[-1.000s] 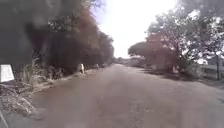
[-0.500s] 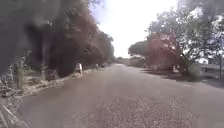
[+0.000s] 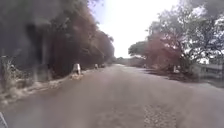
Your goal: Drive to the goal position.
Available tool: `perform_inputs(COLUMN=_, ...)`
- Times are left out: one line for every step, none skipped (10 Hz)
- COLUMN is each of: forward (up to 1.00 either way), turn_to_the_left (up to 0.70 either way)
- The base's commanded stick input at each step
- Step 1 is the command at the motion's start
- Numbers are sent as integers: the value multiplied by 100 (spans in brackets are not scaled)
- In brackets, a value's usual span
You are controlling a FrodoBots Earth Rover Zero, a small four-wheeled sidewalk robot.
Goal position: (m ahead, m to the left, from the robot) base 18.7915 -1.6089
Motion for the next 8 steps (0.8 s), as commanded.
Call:
perform_inputs(forward=50, turn_to_the_left=0)
perform_inputs(forward=50, turn_to_the_left=0)
perform_inputs(forward=50, turn_to_the_left=0)
perform_inputs(forward=50, turn_to_the_left=0)
perform_inputs(forward=50, turn_to_the_left=0)
perform_inputs(forward=50, turn_to_the_left=0)
perform_inputs(forward=50, turn_to_the_left=0)
perform_inputs(forward=50, turn_to_the_left=0)
